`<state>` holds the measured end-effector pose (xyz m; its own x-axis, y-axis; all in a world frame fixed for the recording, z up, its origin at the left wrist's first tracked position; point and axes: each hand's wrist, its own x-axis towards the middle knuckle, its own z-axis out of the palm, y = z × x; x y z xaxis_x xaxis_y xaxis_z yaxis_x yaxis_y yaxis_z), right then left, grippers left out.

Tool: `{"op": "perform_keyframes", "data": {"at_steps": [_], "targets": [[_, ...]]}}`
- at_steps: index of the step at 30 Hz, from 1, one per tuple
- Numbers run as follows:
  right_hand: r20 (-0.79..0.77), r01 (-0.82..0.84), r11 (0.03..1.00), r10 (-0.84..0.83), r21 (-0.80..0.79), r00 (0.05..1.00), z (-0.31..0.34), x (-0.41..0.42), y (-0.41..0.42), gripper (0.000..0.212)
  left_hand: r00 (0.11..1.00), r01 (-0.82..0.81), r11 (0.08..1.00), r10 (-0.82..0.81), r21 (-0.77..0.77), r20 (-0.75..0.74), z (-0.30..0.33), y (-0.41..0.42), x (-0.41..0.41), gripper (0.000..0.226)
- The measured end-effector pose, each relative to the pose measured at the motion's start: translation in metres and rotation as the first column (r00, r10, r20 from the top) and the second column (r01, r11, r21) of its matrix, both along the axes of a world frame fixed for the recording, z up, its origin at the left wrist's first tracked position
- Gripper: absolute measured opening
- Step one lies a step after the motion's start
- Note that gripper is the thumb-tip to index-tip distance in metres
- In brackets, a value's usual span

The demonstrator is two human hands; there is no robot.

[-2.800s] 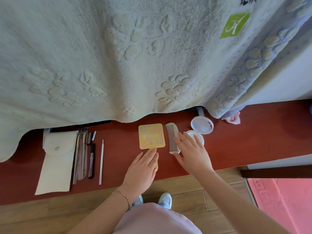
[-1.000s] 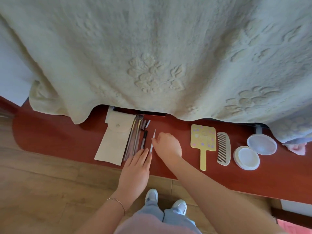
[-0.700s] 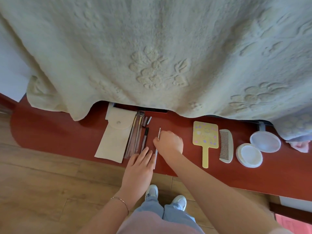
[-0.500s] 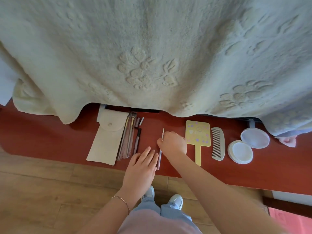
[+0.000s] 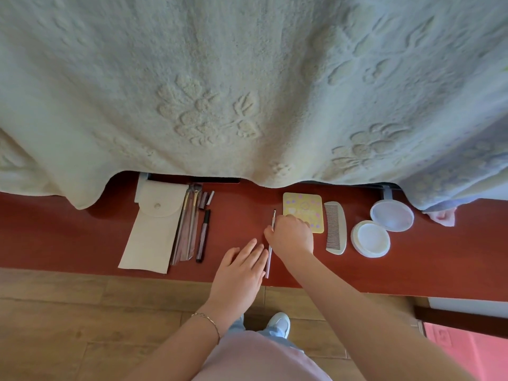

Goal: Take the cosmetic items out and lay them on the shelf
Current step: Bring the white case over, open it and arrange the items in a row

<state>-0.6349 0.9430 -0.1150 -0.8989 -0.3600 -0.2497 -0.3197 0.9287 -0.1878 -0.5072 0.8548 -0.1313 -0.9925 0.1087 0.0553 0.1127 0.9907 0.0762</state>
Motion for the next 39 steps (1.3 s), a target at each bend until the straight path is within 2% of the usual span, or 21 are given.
{"op": "perform_keyframes", "data": {"at_steps": [18,22,24,26,29,31,35,39], "targets": [[-0.008,-0.069,0.997,0.07,0.019,0.998,0.006,-0.001,0.0,0.028,0.999,-0.026,0.999,0.024,0.045,0.043,-0.005,0.005,0.006,0.046],[-0.062,-0.127,0.974,0.117,-0.19,0.991,0.02,-0.004,-0.012,0.022,0.999,-0.029,0.998,0.027,0.063,0.038,-0.002,0.004,0.006,0.048],[-0.083,-0.242,0.919,0.228,-0.312,0.97,0.023,-0.007,-0.026,0.017,0.999,-0.028,0.997,0.027,0.068,0.024,0.0,0.001,0.008,0.047],[-0.083,-0.378,0.849,0.375,-0.369,0.923,0.022,-0.012,-0.043,0.021,0.999,-0.042,0.996,0.042,0.075,-0.001,0.002,-0.004,0.012,0.042],[-0.067,-0.552,0.789,0.557,-0.269,0.828,0.017,-0.024,-0.067,0.033,0.995,-0.098,0.991,0.098,0.088,0.003,0.007,-0.017,0.02,0.045],[-0.062,-0.617,0.764,0.618,-0.192,0.784,0.011,-0.033,-0.082,0.038,0.99,-0.142,0.987,0.141,0.081,0.016,0.009,-0.028,0.027,0.047],[-0.081,-0.697,0.71,0.692,-0.101,0.717,-0.002,-0.043,-0.102,0.039,0.976,-0.215,0.975,0.211,0.065,0.06,0.01,-0.044,0.04,0.049],[-0.195,-0.726,0.681,0.702,-0.094,0.685,-0.006,-0.043,-0.109,0.03,0.962,-0.267,0.961,0.261,0.068,0.086,0.011,-0.049,0.048,0.049]]}}
